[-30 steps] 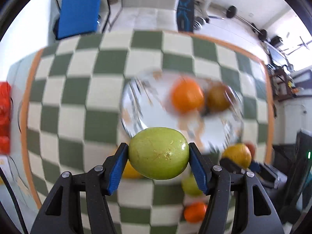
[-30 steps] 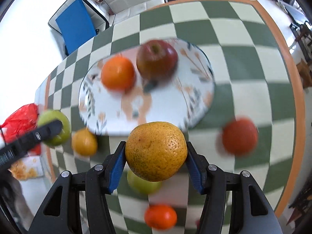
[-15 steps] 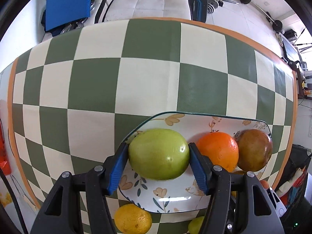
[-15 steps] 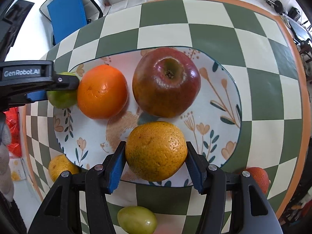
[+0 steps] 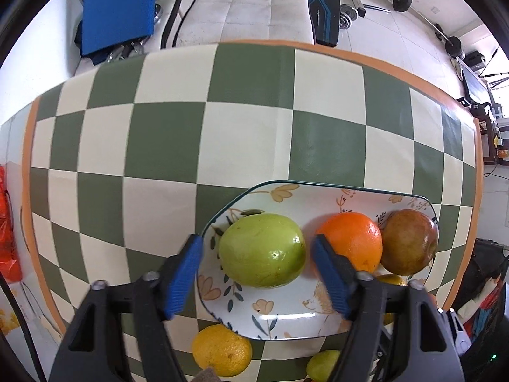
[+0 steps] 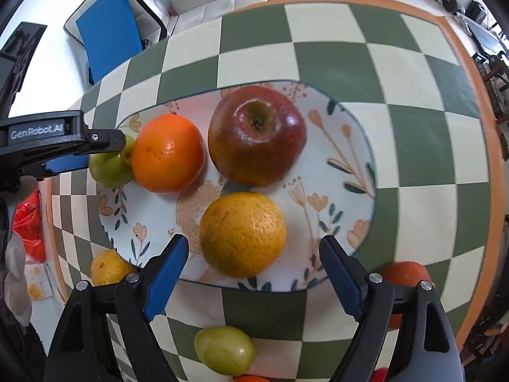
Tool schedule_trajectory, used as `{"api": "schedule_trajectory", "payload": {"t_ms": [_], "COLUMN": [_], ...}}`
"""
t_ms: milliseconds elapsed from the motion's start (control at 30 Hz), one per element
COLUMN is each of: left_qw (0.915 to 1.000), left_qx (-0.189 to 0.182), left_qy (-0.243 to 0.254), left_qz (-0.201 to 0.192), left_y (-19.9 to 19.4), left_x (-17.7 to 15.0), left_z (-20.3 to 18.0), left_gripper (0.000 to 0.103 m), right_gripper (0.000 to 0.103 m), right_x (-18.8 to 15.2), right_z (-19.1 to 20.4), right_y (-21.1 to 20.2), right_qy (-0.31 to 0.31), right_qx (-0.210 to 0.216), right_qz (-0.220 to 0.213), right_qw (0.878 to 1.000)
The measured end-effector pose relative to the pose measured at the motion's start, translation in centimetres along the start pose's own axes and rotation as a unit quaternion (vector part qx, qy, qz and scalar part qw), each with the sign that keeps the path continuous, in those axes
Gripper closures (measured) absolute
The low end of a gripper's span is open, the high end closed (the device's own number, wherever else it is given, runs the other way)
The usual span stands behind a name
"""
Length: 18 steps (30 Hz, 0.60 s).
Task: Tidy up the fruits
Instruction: 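Carry the citrus and green apple onto the plate and open both grippers, then lift both grippers up and away from the plate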
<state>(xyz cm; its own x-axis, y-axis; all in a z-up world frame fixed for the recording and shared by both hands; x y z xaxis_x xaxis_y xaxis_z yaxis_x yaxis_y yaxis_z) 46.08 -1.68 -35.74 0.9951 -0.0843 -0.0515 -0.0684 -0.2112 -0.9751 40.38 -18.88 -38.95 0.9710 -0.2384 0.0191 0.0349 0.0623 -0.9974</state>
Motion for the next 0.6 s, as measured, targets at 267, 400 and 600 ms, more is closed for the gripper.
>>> {"api": "schedule_trajectory", "payload": {"t_ms": [267,400,600], "left_qw": [0.9974,0.9945,0.9887], "left_qx": [0.024,0.034,0.045], "left_qy": [0.016,0.027,0.038], "left_qz": [-0.065,-0.095,-0.138], "left_y": [-4.9,-7.0,-10.4], "left_x": [-4.4,-7.9,-12.9], "left_z": [-0.1,-0.7,-1.5], "left_gripper": [0.017,0.017,0.017], "right_gripper": [0.008,0.008,0.008], "right_x": [-2.1,-3.6,-5.9], "right_z": [-1.0,-1.1,-1.0], "right_y": [-4.4,-7.3,-11.3], "right_qy": [-0.004,-0.002,-0.001], "right_qx": [-0.049,-0.062,-0.07], "right_qz": [-0.04,-0.068,-0.104], "right_qw": [0.998,0.996,0.992]}}
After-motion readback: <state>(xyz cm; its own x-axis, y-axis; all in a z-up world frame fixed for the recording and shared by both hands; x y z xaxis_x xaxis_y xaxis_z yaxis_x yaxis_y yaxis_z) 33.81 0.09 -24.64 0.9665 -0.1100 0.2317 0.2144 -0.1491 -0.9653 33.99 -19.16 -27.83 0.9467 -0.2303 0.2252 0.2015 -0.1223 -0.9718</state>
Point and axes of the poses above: each gripper's, at about its wrist camera, not at the fingertips, and y roughly the way its jaws point, z to its left, x to its top, the point moved 1 cm from there along y, roughly the way its jaws point, and after that the axes turned 9 degrees about -x, right-handed, at the moved point
